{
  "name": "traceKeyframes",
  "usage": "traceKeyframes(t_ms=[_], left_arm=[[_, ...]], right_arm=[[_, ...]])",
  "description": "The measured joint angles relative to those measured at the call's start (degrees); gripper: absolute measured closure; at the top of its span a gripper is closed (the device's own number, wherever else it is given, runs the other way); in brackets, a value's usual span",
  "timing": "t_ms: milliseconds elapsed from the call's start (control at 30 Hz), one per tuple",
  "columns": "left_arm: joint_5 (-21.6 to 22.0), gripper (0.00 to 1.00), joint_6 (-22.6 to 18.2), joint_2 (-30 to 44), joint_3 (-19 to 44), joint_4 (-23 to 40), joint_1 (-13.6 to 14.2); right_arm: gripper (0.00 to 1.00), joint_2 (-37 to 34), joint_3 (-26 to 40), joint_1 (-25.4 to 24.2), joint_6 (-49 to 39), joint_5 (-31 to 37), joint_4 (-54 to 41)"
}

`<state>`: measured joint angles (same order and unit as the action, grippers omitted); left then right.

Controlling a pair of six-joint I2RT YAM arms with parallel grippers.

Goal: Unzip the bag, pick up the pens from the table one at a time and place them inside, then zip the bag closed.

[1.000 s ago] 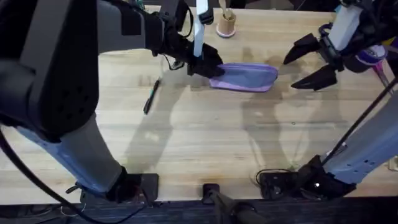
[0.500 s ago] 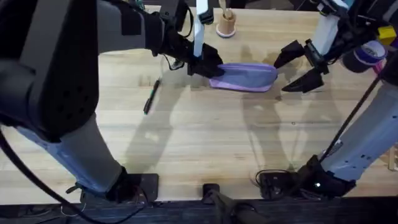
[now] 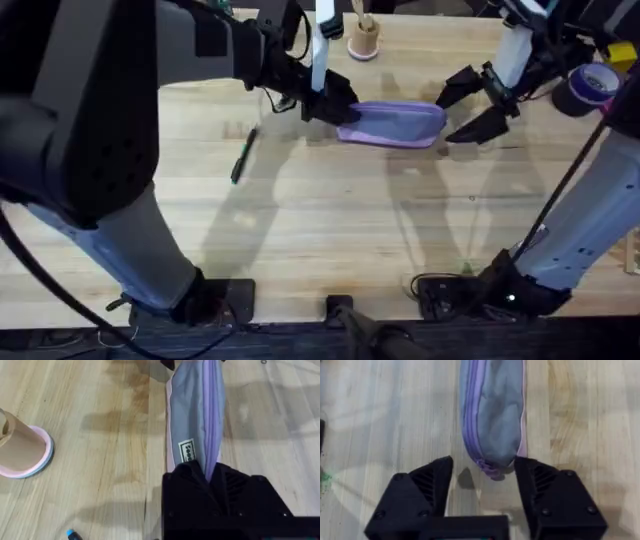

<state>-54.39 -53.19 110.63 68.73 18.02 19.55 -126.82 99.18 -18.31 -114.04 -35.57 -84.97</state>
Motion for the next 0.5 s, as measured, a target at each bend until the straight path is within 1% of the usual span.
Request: traceKeyframes(t_ms=[67,167,267,500], left_arm=[[0.00,0.958,0.01,0.00,0.00,-0.02,0.02],[-0.02,0.958,0.02,0.00,0.00,0.00,0.01],[-0.02,0.958,0.02,0.00,0.00,0.00,0.02],[-0.02,0.958,0.02,0.00,0.00,0.00,0.02]], right_arm=[[0.293,0.00,0.00,0.33,-0.02,0.00,0.03],[0.382,0.00,0.00,0.62,0.00,-0.01,0.26],[0.411,0.01,0.00,0.62,0.00,-0.02,0.33],[0.433,0.00,0.00,0.25,-0.02,-0.03,0.28]])
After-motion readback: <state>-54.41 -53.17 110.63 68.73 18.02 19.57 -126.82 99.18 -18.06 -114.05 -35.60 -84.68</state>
